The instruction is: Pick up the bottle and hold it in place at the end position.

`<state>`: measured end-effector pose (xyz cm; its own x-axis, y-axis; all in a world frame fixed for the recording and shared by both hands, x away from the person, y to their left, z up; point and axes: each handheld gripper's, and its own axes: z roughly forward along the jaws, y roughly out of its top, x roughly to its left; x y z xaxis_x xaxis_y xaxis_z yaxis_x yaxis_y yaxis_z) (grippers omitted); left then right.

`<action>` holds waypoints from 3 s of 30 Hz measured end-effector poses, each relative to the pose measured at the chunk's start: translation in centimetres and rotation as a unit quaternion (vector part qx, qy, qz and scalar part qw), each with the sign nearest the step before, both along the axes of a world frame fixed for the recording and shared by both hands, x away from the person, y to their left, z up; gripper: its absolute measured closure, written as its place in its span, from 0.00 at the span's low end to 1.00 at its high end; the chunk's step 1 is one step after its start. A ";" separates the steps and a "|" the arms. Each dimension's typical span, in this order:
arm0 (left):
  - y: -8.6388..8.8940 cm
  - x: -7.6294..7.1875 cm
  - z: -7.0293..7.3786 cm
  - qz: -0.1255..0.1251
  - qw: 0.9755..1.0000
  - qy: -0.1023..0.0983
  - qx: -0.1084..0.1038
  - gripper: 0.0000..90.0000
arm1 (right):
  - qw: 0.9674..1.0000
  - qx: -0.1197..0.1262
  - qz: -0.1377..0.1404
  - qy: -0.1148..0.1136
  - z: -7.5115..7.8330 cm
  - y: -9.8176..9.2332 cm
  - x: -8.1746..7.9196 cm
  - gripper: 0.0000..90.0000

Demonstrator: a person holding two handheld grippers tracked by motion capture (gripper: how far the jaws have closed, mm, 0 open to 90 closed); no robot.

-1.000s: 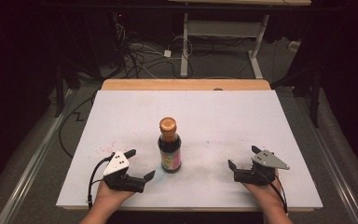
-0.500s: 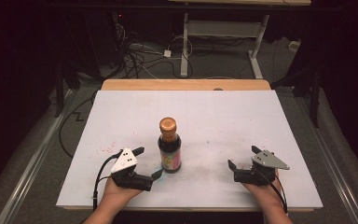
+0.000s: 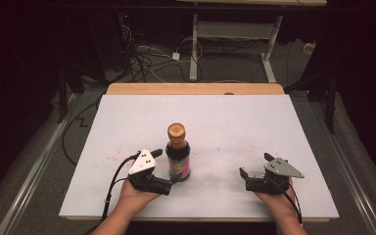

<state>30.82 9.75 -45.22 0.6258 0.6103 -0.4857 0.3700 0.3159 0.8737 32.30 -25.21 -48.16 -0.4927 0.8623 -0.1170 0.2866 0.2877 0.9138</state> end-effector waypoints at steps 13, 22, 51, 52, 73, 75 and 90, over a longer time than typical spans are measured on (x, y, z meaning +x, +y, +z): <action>-1.5 1.7 0.2 -0.008 1.000 0.013 -0.006 0.00 | 1.000 0.000 0.000 -0.001 0.0 0.0 0.0 0.00; -1.9 2.1 0.6 -0.025 0.999 0.007 -0.019 0.17 | 1.000 0.001 0.001 -0.002 0.0 0.0 0.0 0.00; -2.8 3.2 2.0 -0.011 1.000 -0.005 -0.015 0.32 | 1.000 0.007 0.002 0.000 0.0 -0.1 -0.1 0.00; -2.7 3.5 2.0 -0.015 1.000 -0.004 -0.009 0.32 | 1.000 0.007 0.002 -0.002 0.0 -0.1 -0.1 0.00; -4.3 9.0 3.0 0.000 1.000 -0.006 -0.019 0.32 | 1.000 0.009 0.004 -0.002 0.0 -0.2 -0.1 0.00; -4.5 9.4 3.0 -0.002 1.000 -0.007 -0.019 0.32 | 1.000 0.009 0.004 -0.002 0.0 -0.2 -0.1 0.00; -6.4 13.2 3.0 0.020 1.000 -0.002 -0.015 0.32 | 1.000 0.010 0.008 -0.005 0.0 -0.2 -0.1 0.00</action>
